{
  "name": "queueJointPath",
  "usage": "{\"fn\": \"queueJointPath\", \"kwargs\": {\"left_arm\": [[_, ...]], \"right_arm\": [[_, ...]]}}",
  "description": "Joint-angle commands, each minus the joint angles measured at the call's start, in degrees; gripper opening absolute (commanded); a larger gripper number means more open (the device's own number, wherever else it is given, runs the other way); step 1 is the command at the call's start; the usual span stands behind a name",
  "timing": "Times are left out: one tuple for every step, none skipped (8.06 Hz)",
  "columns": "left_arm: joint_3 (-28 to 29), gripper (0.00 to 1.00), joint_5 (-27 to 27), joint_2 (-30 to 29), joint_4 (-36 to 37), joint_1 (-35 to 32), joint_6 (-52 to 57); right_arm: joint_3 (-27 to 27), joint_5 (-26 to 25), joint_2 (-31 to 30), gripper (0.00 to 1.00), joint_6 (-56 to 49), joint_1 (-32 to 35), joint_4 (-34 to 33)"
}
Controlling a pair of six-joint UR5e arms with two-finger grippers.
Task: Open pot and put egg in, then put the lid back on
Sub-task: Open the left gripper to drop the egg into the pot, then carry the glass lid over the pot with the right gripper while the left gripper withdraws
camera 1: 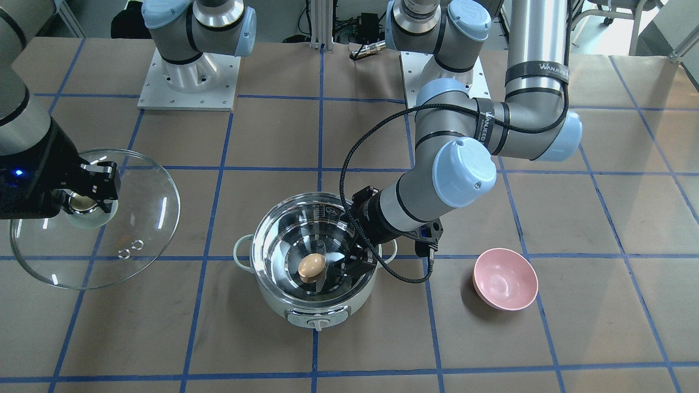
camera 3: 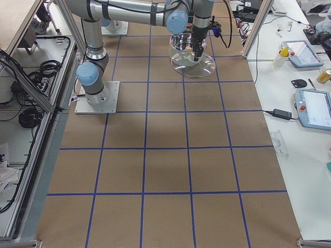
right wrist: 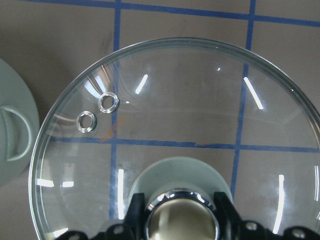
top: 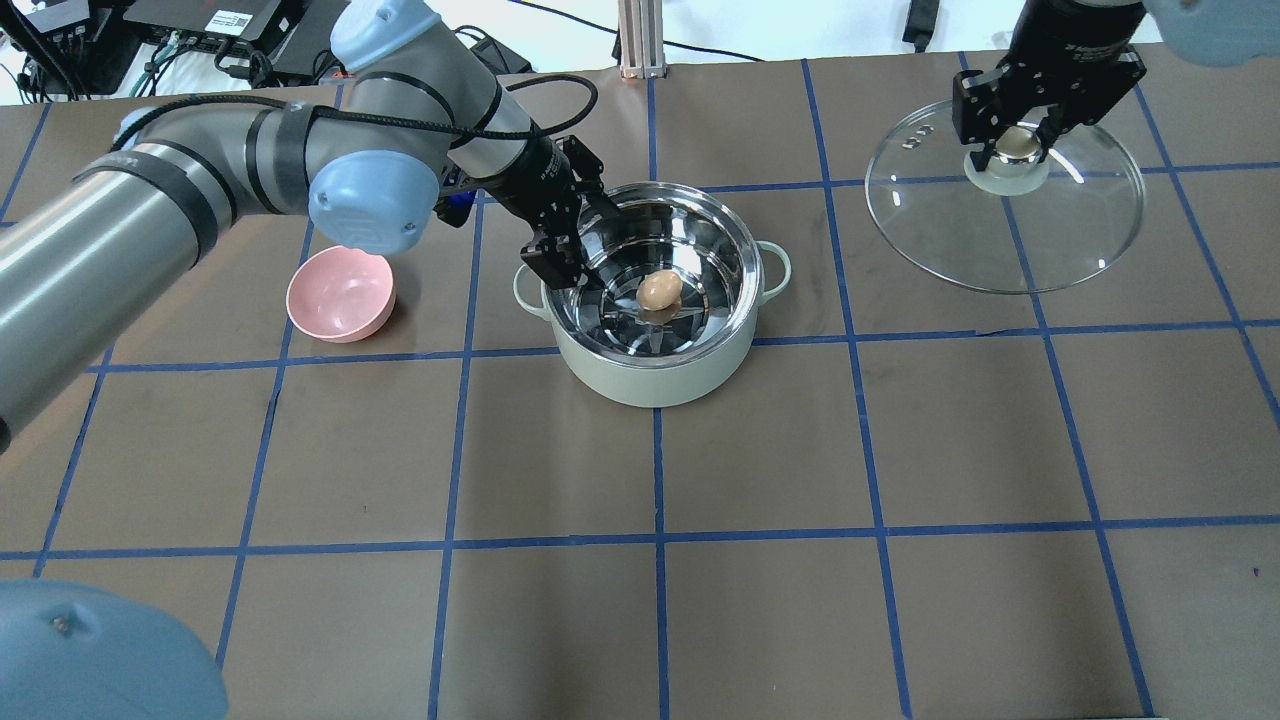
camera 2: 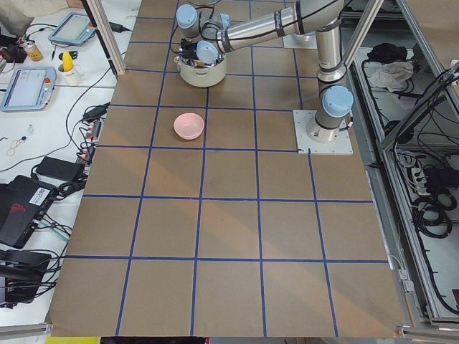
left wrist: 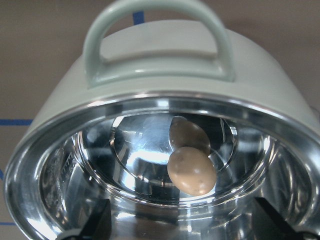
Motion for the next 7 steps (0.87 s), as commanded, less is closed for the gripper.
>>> {"fn": "queueJointPath", "kwargs": {"left_arm": [[7.0, 1.00, 6.0, 2.6, -10.1, 0.3, 18.9], [9.2, 1.00, 11.1, 3.6, -12.9, 1.0, 25.8], [10.3, 1.00, 14.6, 4.3, -13.9, 3.5, 33.6], [10.4, 1.00, 17.9, 5.8, -14.3, 6.5, 43.2], [10.6, 1.00, 23.7, 7.8, -14.8, 8.5, 53.0], [10.8, 1.00, 32.7, 8.7, -17.0, 10.0, 59.1], [10.7, 1.00, 35.4, 8.8, -17.5, 9.5, 63.5]], "right_arm": [[-0.3, 0.0, -0.2, 0.05, 12.0, 7.9, -0.4], [-0.3, 1.2, 0.5, 0.05, 17.5, 11.1, -1.7], [-0.3, 1.6, 1.4, 0.05, 22.2, 14.2, -2.6], [-0.3, 1.7, 2.7, 0.06, 26.9, 17.8, -5.0], [-0.5, 2.0, 4.6, 0.06, 31.4, 21.7, -8.3], [-0.5, 3.0, 6.7, 0.06, 36.1, 24.3, -10.6], [-0.5, 3.1, 8.1, 0.06, 39.4, 26.6, -12.2]]}}
